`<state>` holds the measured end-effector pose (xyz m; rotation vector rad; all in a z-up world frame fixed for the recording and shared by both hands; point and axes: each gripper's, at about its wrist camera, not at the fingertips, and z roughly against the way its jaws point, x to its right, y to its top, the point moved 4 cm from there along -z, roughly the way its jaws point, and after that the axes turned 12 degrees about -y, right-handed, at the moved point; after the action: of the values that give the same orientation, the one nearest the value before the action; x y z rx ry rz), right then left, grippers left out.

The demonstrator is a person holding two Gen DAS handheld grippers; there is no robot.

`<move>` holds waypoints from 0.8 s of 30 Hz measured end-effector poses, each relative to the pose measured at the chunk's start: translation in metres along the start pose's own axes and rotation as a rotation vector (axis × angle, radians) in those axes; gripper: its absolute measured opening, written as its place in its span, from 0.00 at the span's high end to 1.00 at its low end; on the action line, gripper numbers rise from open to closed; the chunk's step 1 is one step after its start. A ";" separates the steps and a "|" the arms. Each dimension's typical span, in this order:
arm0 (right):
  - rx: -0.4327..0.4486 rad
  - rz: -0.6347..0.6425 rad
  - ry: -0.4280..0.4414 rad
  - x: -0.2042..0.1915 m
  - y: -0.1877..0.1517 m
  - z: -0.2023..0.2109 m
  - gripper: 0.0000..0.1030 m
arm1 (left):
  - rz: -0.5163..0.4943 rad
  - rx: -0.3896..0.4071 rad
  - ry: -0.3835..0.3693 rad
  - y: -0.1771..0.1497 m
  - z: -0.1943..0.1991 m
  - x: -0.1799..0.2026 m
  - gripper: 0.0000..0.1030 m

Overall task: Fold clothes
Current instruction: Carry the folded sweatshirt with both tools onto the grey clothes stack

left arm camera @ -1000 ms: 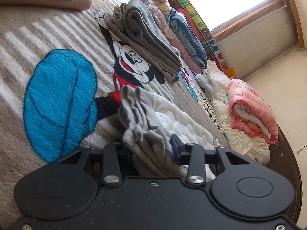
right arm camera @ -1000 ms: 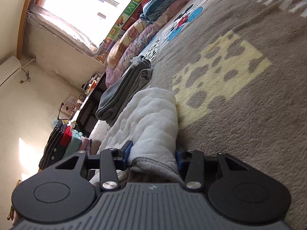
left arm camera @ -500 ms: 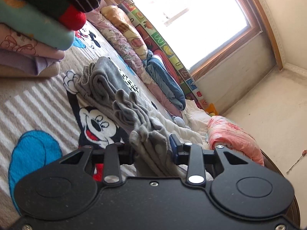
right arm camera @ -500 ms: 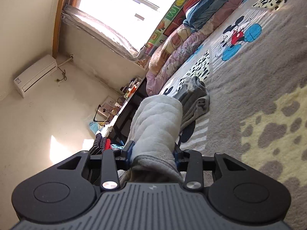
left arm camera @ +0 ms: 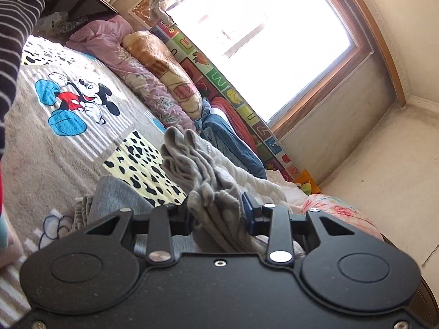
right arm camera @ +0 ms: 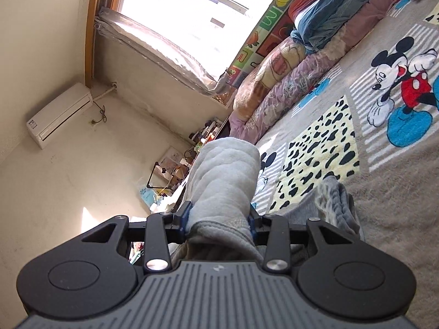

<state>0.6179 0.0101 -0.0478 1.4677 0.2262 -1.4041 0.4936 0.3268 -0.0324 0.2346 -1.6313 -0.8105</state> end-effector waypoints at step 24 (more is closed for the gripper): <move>0.044 0.164 -0.353 0.048 0.002 -0.021 0.29 | -0.541 -0.221 0.580 -0.050 -0.034 -0.008 0.26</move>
<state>0.6466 0.0014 -0.0912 1.2171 -0.1451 -1.5114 0.5130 0.2818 -0.0694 0.7029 -0.9258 -1.1886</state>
